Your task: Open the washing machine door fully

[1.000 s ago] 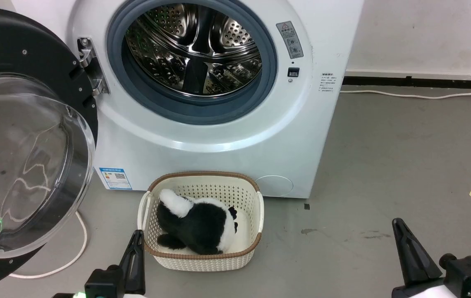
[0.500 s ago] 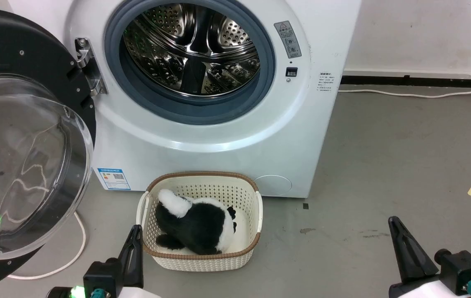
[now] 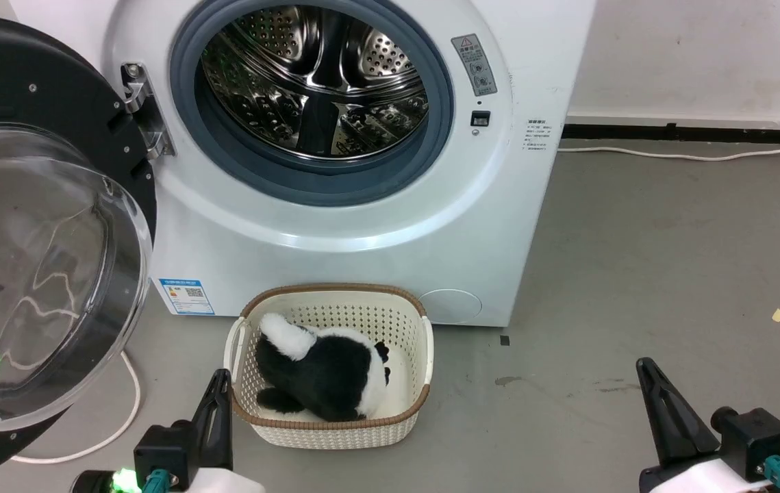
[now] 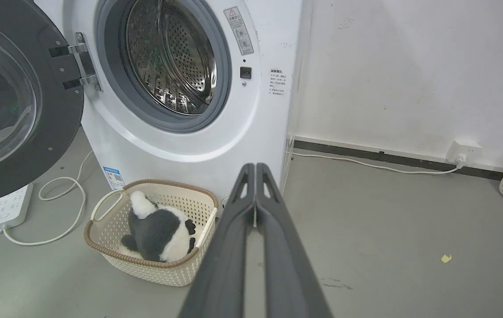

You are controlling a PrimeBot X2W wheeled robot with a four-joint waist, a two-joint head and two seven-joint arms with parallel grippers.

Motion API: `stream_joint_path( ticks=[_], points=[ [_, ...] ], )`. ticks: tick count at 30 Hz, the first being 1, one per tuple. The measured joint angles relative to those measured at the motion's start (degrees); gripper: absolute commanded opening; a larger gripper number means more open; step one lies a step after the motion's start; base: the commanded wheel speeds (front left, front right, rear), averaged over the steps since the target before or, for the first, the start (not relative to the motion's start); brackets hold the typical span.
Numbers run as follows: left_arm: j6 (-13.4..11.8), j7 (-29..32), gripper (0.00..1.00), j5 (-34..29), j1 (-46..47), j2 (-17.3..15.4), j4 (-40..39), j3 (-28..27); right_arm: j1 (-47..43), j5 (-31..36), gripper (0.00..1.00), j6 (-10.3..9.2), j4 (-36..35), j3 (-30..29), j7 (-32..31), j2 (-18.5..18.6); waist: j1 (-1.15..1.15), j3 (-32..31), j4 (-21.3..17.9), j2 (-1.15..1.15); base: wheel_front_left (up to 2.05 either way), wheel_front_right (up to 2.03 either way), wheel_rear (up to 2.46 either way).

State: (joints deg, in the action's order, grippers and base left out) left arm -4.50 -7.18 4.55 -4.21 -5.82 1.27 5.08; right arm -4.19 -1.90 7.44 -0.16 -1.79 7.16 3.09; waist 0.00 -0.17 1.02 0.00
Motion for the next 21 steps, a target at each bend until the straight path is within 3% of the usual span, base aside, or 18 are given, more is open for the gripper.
stream_joint_path(
  ticks=[21],
  points=[
    [1.3, 2.3, 0.00, -1.5, 1.0, 1.2, -0.4, -1.7, 1.3, 0.6, 0.00, 0.00, 0.0, 0.5, -2.4, 0.0, 0.00, 0.1, -0.3, 0.00, 0.00, 0.00, 0.00]
  ],
)
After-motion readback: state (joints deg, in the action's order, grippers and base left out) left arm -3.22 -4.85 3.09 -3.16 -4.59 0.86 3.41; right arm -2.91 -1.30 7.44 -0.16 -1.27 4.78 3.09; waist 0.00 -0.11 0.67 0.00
